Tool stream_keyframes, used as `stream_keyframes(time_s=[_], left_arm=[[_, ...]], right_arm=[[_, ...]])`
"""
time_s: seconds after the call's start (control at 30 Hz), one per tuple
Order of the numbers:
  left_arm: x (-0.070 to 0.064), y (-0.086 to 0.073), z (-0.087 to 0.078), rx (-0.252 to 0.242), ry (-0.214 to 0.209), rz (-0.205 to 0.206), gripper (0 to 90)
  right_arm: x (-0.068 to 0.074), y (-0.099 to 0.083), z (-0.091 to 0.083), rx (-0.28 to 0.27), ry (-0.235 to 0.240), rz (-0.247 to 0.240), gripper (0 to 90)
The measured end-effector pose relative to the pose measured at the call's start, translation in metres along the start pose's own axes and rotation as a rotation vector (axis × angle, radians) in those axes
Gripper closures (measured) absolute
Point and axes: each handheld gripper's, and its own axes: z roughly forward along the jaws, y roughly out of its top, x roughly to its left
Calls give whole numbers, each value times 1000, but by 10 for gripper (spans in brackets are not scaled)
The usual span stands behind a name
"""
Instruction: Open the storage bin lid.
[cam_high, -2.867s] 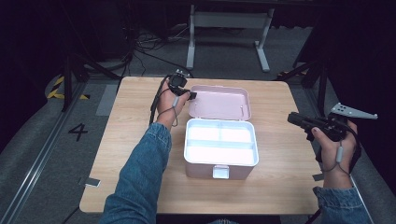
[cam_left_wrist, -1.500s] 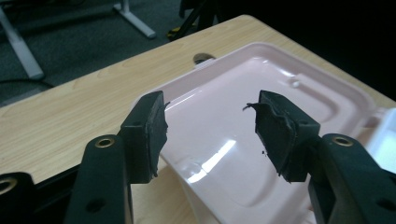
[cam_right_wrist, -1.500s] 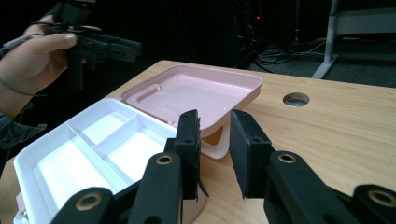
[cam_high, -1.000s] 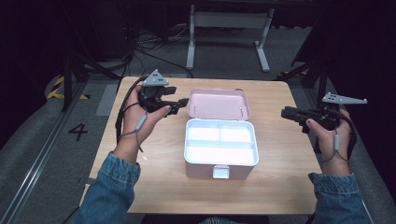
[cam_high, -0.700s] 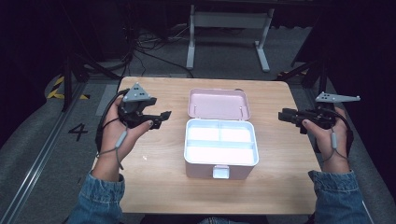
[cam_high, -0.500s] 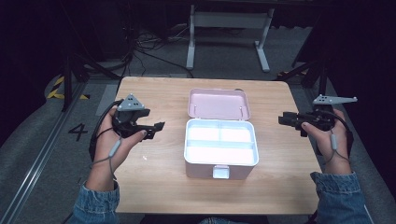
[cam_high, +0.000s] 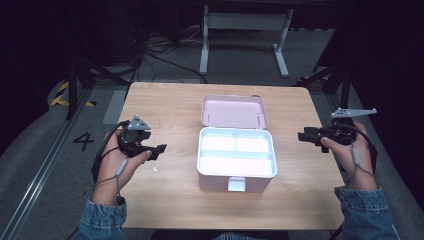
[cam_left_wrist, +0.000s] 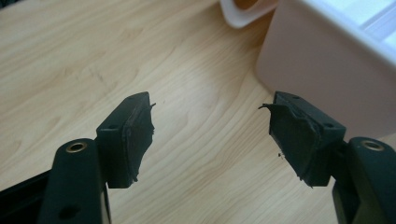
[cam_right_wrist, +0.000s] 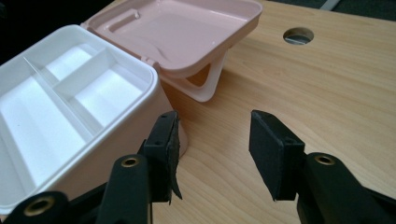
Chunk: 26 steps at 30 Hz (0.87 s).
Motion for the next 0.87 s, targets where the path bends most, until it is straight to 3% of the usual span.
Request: stream_keyframes(time_s=[0.13, 0.17, 0.27, 0.37, 0.47, 0.53, 0.67, 0.87], left_arm=[[7, -8, 8, 31, 2, -27, 310], [9, -9, 10, 42, 12, -16, 310], [15, -15, 18, 68, -16, -47, 309], [20, -19, 23, 92, -13, -67, 309], [25, -21, 27, 118, 16, -64, 307], [26, -23, 30, 135, 13, -79, 305], [29, -27, 37, 162, -16, -79, 299], [29, -30, 40, 159, -37, -89, 288]], right_arm=[[0, -6, 8, 48, -26, 0, 533], [0, -8, 10, 55, -24, 3, 533], [0, -13, 23, 91, -1, 12, 532], [1, -17, 35, 130, 4, 12, 531], [1, -18, 42, 147, 10, 14, 529], [0, -20, 44, 156, 8, 15, 529], [-2, -22, 47, 170, 3, 21, 529], [-4, -22, 50, 173, 5, 28, 527]])
